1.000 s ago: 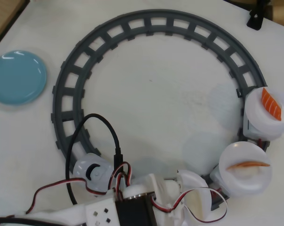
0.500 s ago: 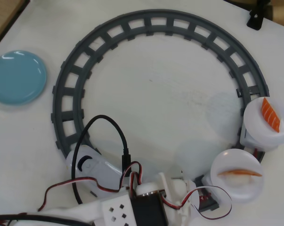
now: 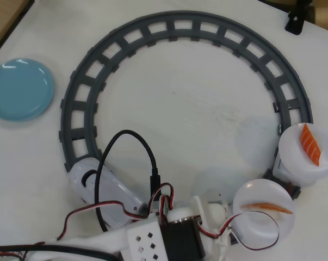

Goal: Pick up the sushi from the Shinkansen and put it on the blue dish

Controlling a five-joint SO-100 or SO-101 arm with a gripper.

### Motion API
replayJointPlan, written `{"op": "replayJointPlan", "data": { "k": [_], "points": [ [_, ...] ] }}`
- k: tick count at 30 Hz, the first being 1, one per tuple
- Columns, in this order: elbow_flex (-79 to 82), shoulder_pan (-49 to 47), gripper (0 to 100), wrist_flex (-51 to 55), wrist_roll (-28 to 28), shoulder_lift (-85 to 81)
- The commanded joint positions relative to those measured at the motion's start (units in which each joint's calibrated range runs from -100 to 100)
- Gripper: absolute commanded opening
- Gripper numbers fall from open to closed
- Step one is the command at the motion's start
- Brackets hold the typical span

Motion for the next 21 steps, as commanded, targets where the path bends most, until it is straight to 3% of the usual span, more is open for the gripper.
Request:
{"op": "replayJointPlan", "data": {
  "k": [1,16,21],
  "points": [
    [-3.21,0.08,28,0.15,-0.14,-0.52],
    [-2.22,1.67,28,-0.11,-0.45,-0.36],
    [-2.22,1.93,28,-0.19,-6.36,-0.36]
  ]
}}
